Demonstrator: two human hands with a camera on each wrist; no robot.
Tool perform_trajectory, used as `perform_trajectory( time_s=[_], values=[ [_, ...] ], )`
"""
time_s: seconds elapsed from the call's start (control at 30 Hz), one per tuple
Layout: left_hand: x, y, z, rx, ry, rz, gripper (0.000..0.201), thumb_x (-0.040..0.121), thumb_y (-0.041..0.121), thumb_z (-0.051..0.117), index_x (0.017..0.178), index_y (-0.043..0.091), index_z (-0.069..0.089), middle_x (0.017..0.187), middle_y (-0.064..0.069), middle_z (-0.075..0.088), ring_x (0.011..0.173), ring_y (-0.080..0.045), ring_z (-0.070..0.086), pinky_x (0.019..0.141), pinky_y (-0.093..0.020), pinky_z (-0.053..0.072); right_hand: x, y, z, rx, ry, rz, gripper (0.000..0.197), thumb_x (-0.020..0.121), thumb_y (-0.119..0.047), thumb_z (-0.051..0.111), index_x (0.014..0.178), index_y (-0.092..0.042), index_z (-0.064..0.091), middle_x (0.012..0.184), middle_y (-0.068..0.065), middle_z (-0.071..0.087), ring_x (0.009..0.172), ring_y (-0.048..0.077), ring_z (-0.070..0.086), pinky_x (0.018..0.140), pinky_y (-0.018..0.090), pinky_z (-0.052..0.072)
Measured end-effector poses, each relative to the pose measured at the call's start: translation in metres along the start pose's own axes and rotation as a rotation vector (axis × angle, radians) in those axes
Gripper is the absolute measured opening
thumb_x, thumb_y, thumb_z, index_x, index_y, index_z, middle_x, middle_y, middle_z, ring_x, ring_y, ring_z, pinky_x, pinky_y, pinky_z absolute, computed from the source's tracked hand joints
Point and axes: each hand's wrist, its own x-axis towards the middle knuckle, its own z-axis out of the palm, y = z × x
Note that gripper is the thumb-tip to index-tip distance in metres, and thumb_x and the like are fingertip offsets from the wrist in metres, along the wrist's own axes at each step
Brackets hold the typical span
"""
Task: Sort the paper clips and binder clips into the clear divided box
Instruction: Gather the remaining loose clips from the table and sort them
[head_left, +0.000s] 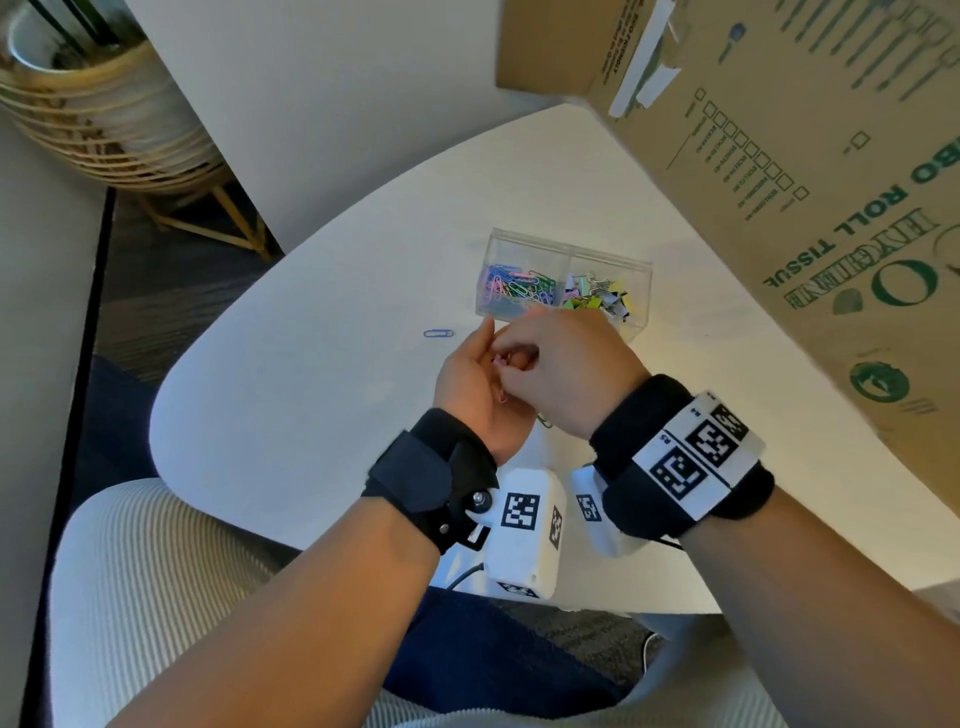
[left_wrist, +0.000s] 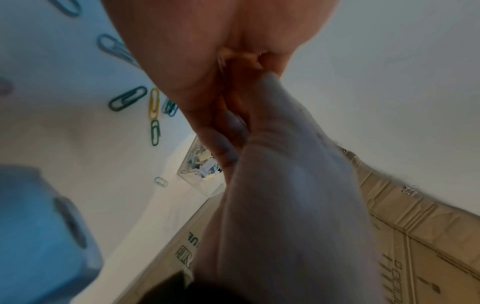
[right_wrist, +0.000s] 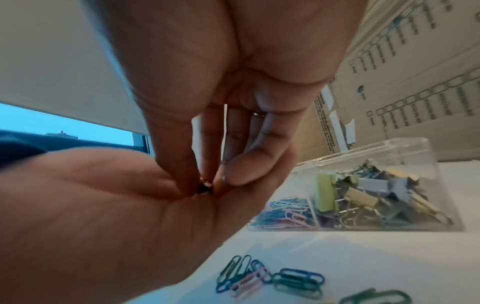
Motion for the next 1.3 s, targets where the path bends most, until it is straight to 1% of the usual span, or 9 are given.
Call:
perform_trajectory(
  time_s=[0.13, 0.23, 0.4, 0.57, 0.67, 0.87, 1.07, 1.2, 1.3],
  values=[
    [0.0, 0.0, -0.001, 0.074, 0.023, 0.05, 0.041, 0.099, 0.03, 0.036, 0.11, -0.002, 0.061, 0.095, -0.016, 0.071, 0.081, -0.026, 0.072, 0.073, -0.033, 0.058, -0.009, 0.012, -0.012, 0.401, 0.295, 0.152, 0.014, 0.085, -0.019, 0.065, 0.094, -0.022, 0.076, 0.077, -0.011, 0.07, 0.065, -0.001, 0.061, 0.074, 0.019, 0.053],
    [0.0, 0.001, 0.0, 0.066, 0.034, 0.06, 0.041, 0.099, 0.028, 0.037, 0.116, -0.003, 0.059, 0.107, -0.02, 0.069, 0.092, -0.03, 0.07, 0.084, -0.038, 0.056, 0.0, 0.034, -0.03, 0.333, 0.512, 0.21, 0.014, 0.085, -0.022, 0.064, 0.093, -0.022, 0.075, 0.078, -0.011, 0.068, 0.063, -0.003, 0.056, 0.072, 0.016, 0.048],
    [-0.003, -0.001, -0.002, 0.113, 0.019, 0.04, 0.04, 0.099, 0.027, 0.039, 0.118, -0.001, 0.06, 0.11, -0.019, 0.069, 0.097, -0.031, 0.069, 0.09, -0.039, 0.053, 0.012, 0.06, -0.038, 0.001, 0.251, 0.298, 0.029, 0.088, -0.031, 0.06, 0.115, -0.026, 0.068, 0.111, 0.001, 0.066, 0.096, 0.02, 0.059, 0.091, 0.032, 0.047],
    [-0.001, -0.004, -0.008, 0.144, 0.041, 0.04, 0.038, 0.098, 0.027, 0.038, 0.111, 0.001, 0.062, 0.097, -0.016, 0.071, 0.088, -0.027, 0.07, 0.081, -0.036, 0.056, -0.011, 0.026, -0.004, 0.169, 0.053, -0.053, 0.024, 0.085, -0.016, 0.061, 0.104, -0.024, 0.072, 0.094, -0.007, 0.067, 0.08, 0.009, 0.057, 0.078, 0.028, 0.047],
    [-0.002, -0.006, -0.009, 0.14, 0.037, 0.012, 0.043, 0.098, 0.032, 0.037, 0.116, 0.003, 0.063, 0.114, -0.02, 0.067, 0.109, -0.033, 0.062, 0.097, -0.044, 0.045, -0.018, 0.019, 0.015, 0.04, -0.143, -0.127, 0.023, 0.081, -0.015, 0.06, 0.098, -0.022, 0.073, 0.097, -0.002, 0.069, 0.087, 0.018, 0.059, 0.08, 0.035, 0.048],
    [0.0, 0.005, -0.003, 0.152, -0.009, 0.044, 0.043, 0.1, 0.034, 0.034, 0.119, 0.004, 0.059, 0.118, -0.022, 0.064, 0.108, -0.032, 0.061, 0.095, -0.04, 0.047, 0.0, 0.018, 0.012, -0.003, -0.09, -0.097, 0.012, 0.086, -0.017, 0.058, 0.085, -0.018, 0.07, 0.088, 0.001, 0.068, 0.084, 0.02, 0.058, 0.079, 0.037, 0.048],
    [-0.001, 0.034, -0.006, 0.356, 0.04, 0.246, 0.024, 0.094, 0.019, 0.049, 0.107, 0.008, 0.065, 0.102, -0.01, 0.069, 0.091, -0.024, 0.065, 0.086, -0.032, 0.05, 0.035, 0.014, -0.028, 0.225, 0.374, 0.025, 0.008, 0.089, -0.018, 0.062, 0.09, -0.017, 0.07, 0.082, -0.005, 0.068, 0.07, 0.009, 0.058, 0.075, 0.025, 0.05],
    [-0.008, 0.049, -0.017, 0.601, 0.111, 0.429, 0.023, 0.094, 0.007, 0.044, 0.098, 0.012, 0.066, 0.095, -0.006, 0.07, 0.086, -0.02, 0.065, 0.073, -0.026, 0.051, 0.058, 0.023, -0.034, -0.008, 0.196, 0.144, 0.026, 0.095, -0.018, 0.05, 0.11, -0.023, 0.07, 0.113, 0.002, 0.069, 0.1, 0.022, 0.063, 0.092, 0.033, 0.05],
    [-0.013, 0.056, -0.018, 0.933, 0.145, 0.532, 0.027, 0.093, 0.0, 0.044, 0.097, 0.015, 0.067, 0.096, -0.002, 0.069, 0.087, -0.017, 0.062, 0.075, -0.027, 0.052, 0.05, 0.025, -0.036, 0.004, 0.162, 0.142, 0.028, 0.094, -0.018, 0.048, 0.11, -0.025, 0.07, 0.115, 0.001, 0.069, 0.102, 0.02, 0.063, 0.088, 0.028, 0.051]
  ],
)
